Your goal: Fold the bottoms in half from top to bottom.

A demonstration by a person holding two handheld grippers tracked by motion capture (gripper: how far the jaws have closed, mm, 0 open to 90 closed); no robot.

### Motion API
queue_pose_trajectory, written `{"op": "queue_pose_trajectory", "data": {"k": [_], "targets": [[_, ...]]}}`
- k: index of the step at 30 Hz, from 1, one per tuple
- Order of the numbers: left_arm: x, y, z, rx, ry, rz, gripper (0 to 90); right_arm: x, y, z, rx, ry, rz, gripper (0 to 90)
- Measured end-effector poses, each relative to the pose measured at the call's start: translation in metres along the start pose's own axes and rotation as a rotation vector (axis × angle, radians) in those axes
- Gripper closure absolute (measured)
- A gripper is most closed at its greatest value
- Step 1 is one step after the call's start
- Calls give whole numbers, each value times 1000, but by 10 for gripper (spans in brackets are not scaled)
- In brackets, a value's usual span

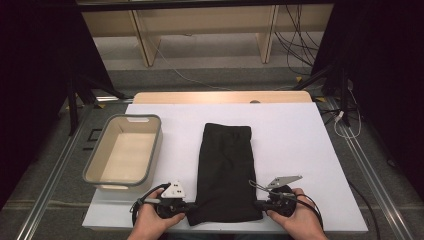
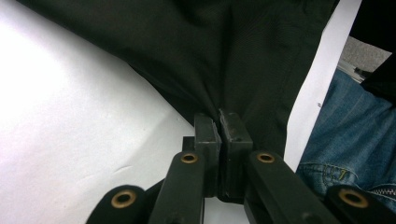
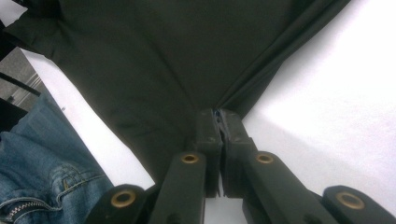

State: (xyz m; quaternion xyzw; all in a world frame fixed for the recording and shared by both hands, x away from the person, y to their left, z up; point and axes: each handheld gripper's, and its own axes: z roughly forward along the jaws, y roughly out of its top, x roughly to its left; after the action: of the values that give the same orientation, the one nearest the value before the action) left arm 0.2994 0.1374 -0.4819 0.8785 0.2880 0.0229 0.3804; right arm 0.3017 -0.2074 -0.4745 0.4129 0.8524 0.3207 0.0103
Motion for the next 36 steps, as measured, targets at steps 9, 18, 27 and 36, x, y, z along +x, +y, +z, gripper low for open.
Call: {"op": "queue_pose_trajectory", "data": {"k": [9,18,27,36], "targets": [[-3,-2,-2,18,-5,9,867,4,-2,-1,20,12,-18,886],[-5,-2,-5,27,-14,16,849,7,-5,-4,36,28,-18,881],[5,12,-15,-75,95,20,333,-13,-1,-13,-90,11,26,634],[22,29,-14,-117,135,3,160,-39,6,-20,-278,-58,10,405]]}}
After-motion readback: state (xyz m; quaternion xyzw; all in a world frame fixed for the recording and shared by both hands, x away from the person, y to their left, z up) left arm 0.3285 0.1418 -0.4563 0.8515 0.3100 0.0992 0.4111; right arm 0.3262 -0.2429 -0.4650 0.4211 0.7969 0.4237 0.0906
